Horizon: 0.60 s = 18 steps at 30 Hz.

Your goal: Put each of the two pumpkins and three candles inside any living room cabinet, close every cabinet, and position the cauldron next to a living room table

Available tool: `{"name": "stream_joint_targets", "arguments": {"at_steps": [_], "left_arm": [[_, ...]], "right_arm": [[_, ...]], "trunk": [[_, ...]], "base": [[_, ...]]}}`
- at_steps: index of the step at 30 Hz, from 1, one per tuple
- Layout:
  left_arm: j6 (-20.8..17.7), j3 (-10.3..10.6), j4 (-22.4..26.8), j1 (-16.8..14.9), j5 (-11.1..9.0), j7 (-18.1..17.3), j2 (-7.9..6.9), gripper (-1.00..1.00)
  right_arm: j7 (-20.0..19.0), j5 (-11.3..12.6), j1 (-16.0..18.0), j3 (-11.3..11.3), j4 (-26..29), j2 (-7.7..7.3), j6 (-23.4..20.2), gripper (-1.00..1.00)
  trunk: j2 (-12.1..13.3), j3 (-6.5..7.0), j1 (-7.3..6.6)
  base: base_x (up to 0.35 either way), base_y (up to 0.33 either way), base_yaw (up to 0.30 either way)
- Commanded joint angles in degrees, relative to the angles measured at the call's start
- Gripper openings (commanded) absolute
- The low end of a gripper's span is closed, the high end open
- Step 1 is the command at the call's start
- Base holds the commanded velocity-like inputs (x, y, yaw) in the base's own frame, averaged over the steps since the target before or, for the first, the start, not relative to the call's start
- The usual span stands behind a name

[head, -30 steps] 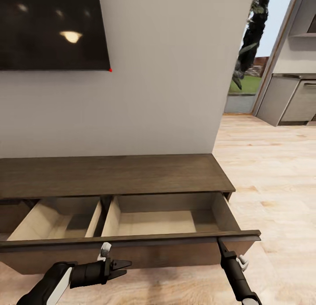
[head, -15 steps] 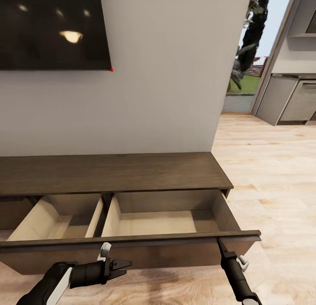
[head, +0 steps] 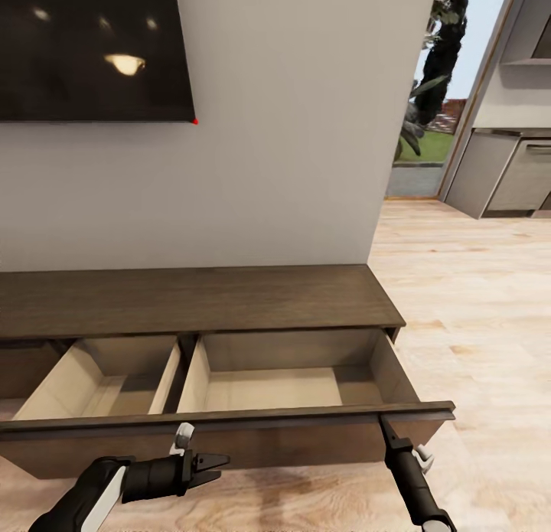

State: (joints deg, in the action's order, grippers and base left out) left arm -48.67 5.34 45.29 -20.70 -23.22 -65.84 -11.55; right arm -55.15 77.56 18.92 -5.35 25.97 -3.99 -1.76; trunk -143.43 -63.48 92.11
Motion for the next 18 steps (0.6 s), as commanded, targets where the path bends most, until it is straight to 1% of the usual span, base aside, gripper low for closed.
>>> {"name": "stream_joint_targets", "arguments": {"at_steps": [1,14,18], "left_arm": [[-0.4,0.2,0.0,0.0,-0.3,0.0,-0.05,1.00],[-0.4,0.2,0.0,0.0,-0.4,0.0,-0.05,1.00],[-0.4,0.2,0.0,0.0,-0.4,0.0,-0.05,1.00]], "right_arm": [[-2.6,-0.2,0.1,1.0,0.0,0.03,-0.2,-1.00],[-2.6,-0.2,0.1,1.0,0.0,0.03,-0.2,-1.00],[-2.6,-0.2,0.1,1.0,0.0,0.03,-0.2,-1.00]], "trunk": [[0.0,-0.04,-0.02],[0.0,-0.04,-0.02],[0.0,-0.04,-0.02]], "base": [[-0.027,0.000,0.000],[-0.085,0.000,0.000],[-0.032,0.000,0.000]]}}
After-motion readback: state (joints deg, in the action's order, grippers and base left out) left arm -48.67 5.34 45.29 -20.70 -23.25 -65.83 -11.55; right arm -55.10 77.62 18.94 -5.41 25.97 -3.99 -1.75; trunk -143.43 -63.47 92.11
